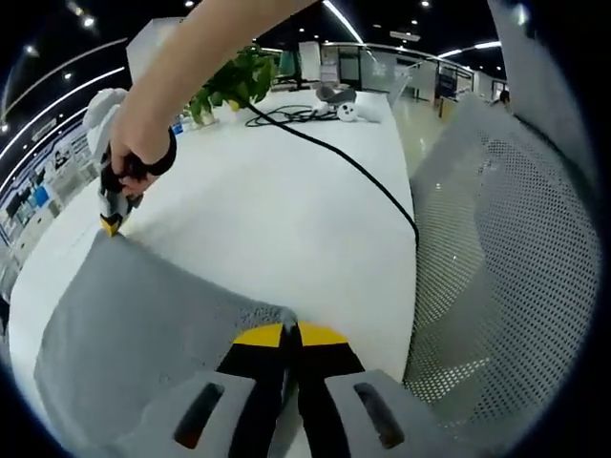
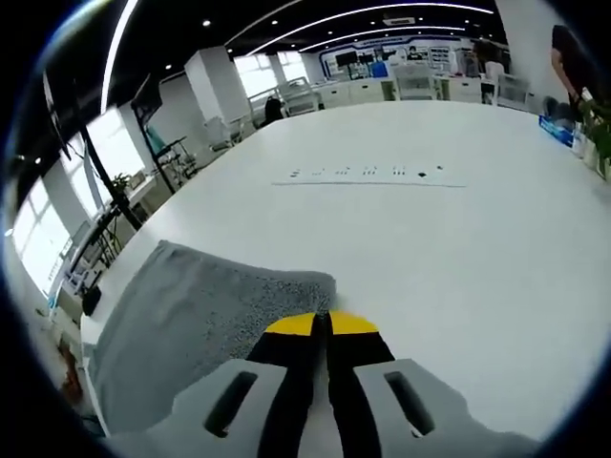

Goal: Fold the towel on the table until its edges align and the towel forms a compact rectangular stack.

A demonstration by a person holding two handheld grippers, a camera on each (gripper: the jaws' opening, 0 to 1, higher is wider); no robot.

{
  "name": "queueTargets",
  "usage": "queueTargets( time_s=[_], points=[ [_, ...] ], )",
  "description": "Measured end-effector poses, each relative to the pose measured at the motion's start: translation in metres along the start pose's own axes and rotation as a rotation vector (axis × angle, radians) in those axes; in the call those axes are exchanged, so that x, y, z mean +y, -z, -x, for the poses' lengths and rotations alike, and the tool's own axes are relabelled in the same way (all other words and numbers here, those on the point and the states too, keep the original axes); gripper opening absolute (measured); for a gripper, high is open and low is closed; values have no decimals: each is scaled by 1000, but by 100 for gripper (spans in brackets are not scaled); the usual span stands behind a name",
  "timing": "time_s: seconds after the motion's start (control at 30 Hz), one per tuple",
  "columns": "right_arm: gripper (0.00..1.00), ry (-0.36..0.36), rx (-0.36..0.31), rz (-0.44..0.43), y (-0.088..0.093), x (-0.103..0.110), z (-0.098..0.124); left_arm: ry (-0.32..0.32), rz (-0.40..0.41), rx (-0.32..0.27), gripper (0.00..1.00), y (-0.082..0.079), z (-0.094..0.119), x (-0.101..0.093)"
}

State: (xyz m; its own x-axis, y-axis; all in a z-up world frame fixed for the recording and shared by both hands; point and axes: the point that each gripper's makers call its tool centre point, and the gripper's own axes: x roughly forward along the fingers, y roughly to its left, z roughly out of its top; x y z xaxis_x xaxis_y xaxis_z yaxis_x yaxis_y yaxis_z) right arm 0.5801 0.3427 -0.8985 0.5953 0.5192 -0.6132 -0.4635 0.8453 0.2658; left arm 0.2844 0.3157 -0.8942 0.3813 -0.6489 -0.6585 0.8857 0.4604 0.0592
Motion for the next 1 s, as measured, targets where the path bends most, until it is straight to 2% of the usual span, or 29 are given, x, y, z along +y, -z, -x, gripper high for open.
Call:
queueTargets(
  time_s=[0.33,0.7,1.0],
  points=[
    [1,34,-23,-16,-8,-12,25,9,15,-66,3,-33,-3,-11],
    [1,61,-33,-21,-8,-39,40,49,-15,-73,3,-44,-10,-22],
    [1,93,-38,-34,-4,-70,58,103,-59,-76,3,-64,-34,-39]
  ],
)
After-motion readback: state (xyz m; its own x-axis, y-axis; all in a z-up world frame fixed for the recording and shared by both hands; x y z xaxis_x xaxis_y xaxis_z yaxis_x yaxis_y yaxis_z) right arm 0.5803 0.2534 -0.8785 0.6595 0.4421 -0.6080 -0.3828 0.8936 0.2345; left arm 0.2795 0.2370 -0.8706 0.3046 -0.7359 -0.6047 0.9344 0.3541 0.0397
